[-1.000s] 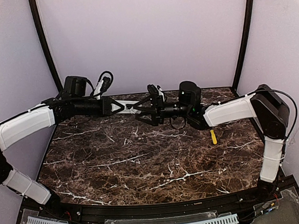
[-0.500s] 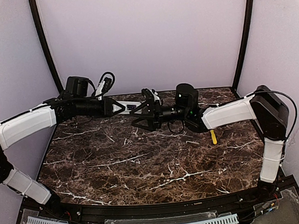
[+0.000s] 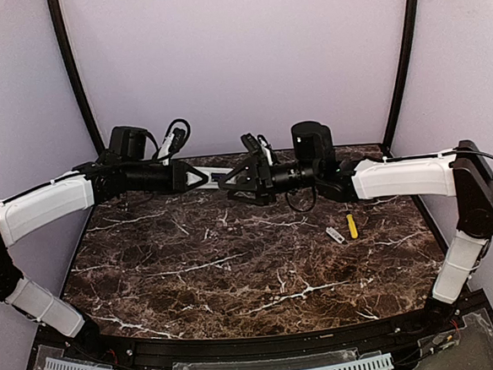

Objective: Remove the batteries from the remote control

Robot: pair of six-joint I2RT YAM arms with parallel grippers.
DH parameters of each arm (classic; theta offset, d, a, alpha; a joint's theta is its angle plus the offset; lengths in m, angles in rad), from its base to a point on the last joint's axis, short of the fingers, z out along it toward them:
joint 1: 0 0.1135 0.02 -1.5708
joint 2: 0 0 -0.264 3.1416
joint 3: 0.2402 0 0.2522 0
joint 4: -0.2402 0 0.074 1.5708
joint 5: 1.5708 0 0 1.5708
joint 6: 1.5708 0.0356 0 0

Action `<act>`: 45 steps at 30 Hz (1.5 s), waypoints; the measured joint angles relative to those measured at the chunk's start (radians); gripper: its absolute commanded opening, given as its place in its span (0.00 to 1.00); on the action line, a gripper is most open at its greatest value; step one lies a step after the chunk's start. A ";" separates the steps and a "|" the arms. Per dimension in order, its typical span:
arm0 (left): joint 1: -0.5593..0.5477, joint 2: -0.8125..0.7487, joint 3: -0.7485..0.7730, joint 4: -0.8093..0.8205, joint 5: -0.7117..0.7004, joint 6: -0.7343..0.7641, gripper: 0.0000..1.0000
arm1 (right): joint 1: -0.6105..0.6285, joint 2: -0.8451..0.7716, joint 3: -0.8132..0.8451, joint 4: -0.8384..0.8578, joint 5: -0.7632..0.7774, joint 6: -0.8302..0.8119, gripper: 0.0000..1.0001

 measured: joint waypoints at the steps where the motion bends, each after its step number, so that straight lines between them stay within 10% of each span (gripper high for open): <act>1: 0.000 0.004 0.000 0.006 0.013 -0.011 0.00 | 0.000 -0.026 0.008 -0.064 0.031 -0.047 0.82; 20: -0.066 0.025 -0.195 0.240 0.169 -0.309 0.00 | -0.055 -0.298 -0.091 -0.574 0.448 -0.398 0.87; 45: -0.228 0.227 -0.360 0.523 0.116 -0.514 0.01 | -0.056 -0.365 -0.183 -0.712 0.652 -0.476 0.91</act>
